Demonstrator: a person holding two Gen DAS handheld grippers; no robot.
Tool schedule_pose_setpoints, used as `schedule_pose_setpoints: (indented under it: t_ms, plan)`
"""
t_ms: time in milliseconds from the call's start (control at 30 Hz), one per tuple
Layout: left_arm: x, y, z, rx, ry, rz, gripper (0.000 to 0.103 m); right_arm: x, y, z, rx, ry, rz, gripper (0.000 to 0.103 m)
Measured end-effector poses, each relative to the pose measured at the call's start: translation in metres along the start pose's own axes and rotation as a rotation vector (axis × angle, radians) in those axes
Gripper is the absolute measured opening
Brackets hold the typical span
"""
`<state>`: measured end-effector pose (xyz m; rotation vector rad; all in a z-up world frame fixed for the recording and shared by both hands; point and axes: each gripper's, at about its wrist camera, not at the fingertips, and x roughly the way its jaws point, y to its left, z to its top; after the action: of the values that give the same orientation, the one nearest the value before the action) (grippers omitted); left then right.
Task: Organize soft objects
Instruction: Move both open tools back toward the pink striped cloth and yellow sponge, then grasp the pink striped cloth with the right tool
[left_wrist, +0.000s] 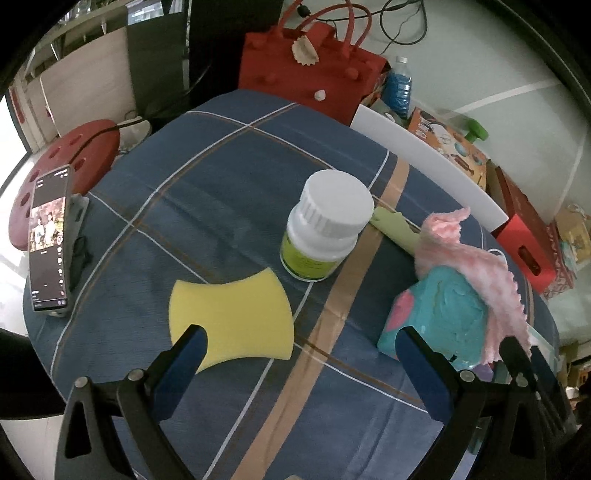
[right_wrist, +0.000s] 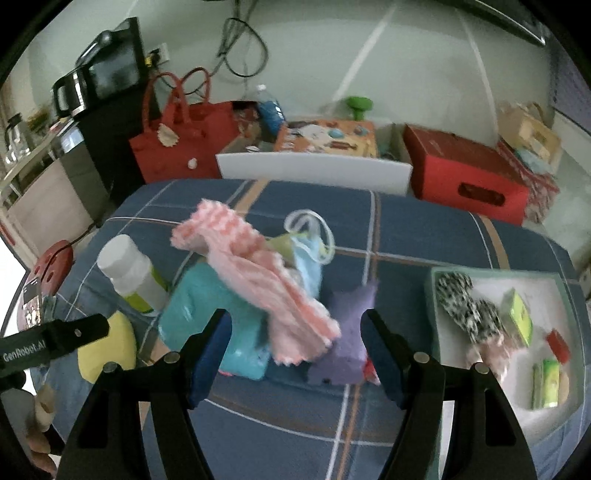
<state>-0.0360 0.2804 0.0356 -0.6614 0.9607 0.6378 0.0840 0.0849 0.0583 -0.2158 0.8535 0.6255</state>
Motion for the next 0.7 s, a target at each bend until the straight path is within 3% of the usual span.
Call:
schedule_pose_setpoints:
  t_ms: [167, 467, 567, 700]
  plan:
    - [0.002, 0.003, 0.001, 0.008, 0.006, 0.000, 0.103, 0.008, 0.015, 0.007, -0.048, -0.008, -0.024, 0.073]
    - [0.010, 0.029, 0.010, -0.050, 0.015, 0.023, 0.103, 0.027, 0.020, 0.012, -0.012, 0.022, -0.029, 0.072]
    - [0.014, 0.037, 0.011, -0.068, 0.025, 0.022, 0.103, 0.029, 0.019, 0.013, 0.000, 0.022, -0.026, 0.060]
    - [0.018, 0.041, 0.011, -0.075, 0.034, 0.020, 0.103, 0.029, 0.021, 0.013, -0.008, 0.015, 0.004, 0.037]
